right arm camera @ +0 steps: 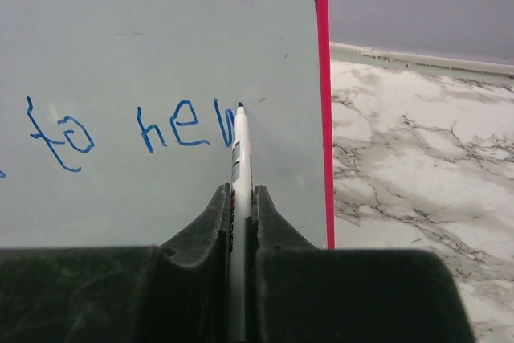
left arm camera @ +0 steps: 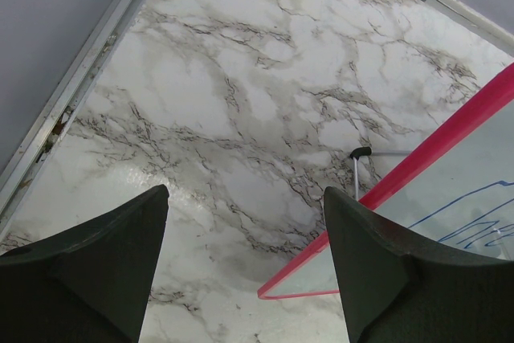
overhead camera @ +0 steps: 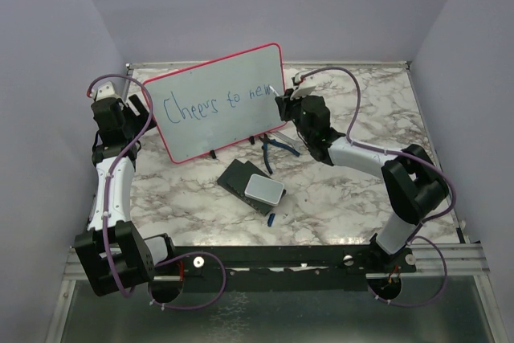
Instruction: Write a sentence on the whiteboard
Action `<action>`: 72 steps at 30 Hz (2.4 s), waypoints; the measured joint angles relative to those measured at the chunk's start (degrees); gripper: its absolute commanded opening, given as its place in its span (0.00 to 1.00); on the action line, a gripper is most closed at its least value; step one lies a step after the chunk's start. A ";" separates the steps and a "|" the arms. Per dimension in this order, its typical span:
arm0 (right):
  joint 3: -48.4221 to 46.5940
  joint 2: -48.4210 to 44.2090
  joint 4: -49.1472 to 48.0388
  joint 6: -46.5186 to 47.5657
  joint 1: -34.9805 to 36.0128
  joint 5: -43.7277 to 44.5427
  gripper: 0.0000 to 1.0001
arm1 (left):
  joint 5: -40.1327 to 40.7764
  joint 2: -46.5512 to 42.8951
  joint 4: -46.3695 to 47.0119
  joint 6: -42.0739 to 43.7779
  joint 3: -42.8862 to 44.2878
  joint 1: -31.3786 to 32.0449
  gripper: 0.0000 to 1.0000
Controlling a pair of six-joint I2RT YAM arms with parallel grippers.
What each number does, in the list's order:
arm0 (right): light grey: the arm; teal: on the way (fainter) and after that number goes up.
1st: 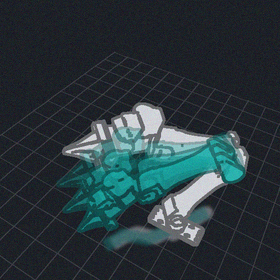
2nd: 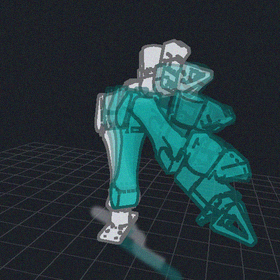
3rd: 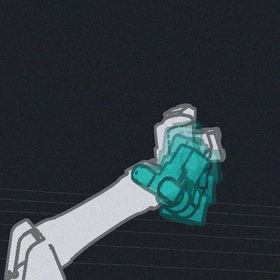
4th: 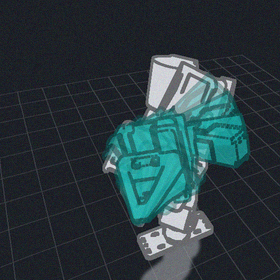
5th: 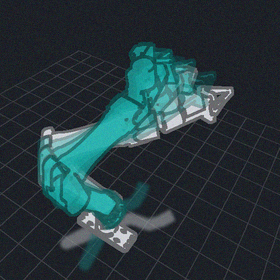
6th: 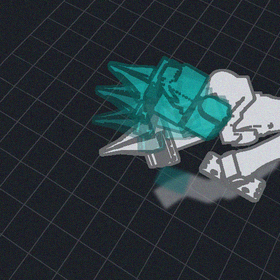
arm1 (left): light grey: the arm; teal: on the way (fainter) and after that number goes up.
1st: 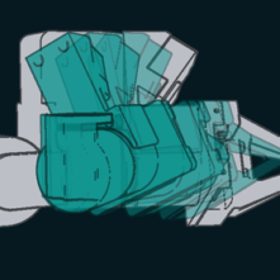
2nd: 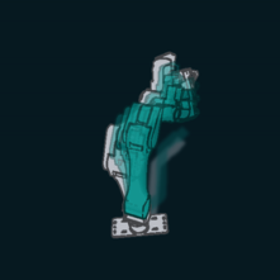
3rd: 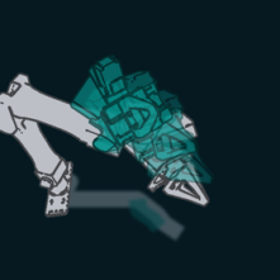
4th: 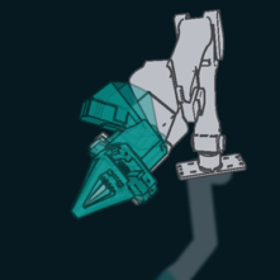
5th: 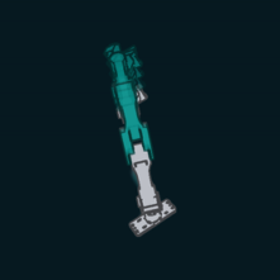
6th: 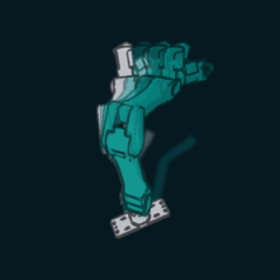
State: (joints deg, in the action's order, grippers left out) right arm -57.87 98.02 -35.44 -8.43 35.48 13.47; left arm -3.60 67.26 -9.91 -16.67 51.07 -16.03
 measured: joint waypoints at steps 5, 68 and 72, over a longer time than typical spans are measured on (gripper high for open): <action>-0.57 0.02 0.00 0.46 0.00 0.04 0.01 | 0.00 0.00 0.00 0.00 0.00 0.00 0.79; -6.10 7.56 5.31 -0.50 13.20 -17.44 0.01 | 0.00 -0.26 0.00 -0.02 0.00 0.00 0.80; -6.71 8.66 5.49 -0.50 13.20 -17.40 0.01 | 0.00 -0.26 0.00 -0.02 0.00 0.00 0.80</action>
State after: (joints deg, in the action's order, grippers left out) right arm -64.58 106.67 -29.95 -8.93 48.69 -3.92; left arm -3.60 67.00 -9.91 -16.69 51.07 -16.03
